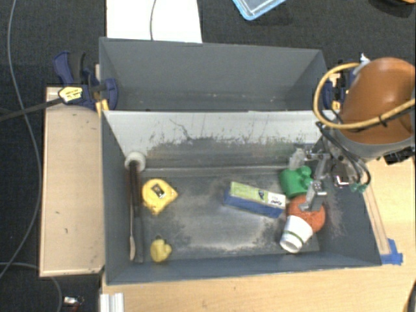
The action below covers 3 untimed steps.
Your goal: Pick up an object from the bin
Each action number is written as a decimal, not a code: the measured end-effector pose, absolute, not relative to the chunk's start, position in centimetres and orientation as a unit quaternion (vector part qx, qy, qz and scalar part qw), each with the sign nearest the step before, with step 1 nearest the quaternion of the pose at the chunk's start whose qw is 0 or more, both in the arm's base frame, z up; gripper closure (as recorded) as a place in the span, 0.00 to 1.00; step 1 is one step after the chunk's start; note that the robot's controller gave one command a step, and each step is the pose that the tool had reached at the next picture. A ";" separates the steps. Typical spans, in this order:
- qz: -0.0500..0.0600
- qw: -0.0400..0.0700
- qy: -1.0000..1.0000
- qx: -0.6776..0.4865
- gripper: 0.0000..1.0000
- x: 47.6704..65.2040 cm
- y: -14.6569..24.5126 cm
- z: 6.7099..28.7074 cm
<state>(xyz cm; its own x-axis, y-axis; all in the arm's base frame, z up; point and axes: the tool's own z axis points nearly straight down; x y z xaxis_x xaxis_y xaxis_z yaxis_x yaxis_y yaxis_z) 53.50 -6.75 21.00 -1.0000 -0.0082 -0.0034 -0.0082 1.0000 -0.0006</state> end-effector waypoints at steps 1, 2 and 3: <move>0.000 0.002 1.000 -0.004 0.00 53.5 -6.7 21.0; 0.000 0.004 0.999 0.046 0.00 52.3 -7.8 17.0; 0.000 0.008 0.995 0.095 0.00 51.7 -10.0 9.8</move>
Offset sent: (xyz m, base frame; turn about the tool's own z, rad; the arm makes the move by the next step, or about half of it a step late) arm -0.0321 -0.0266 -0.1017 0.2366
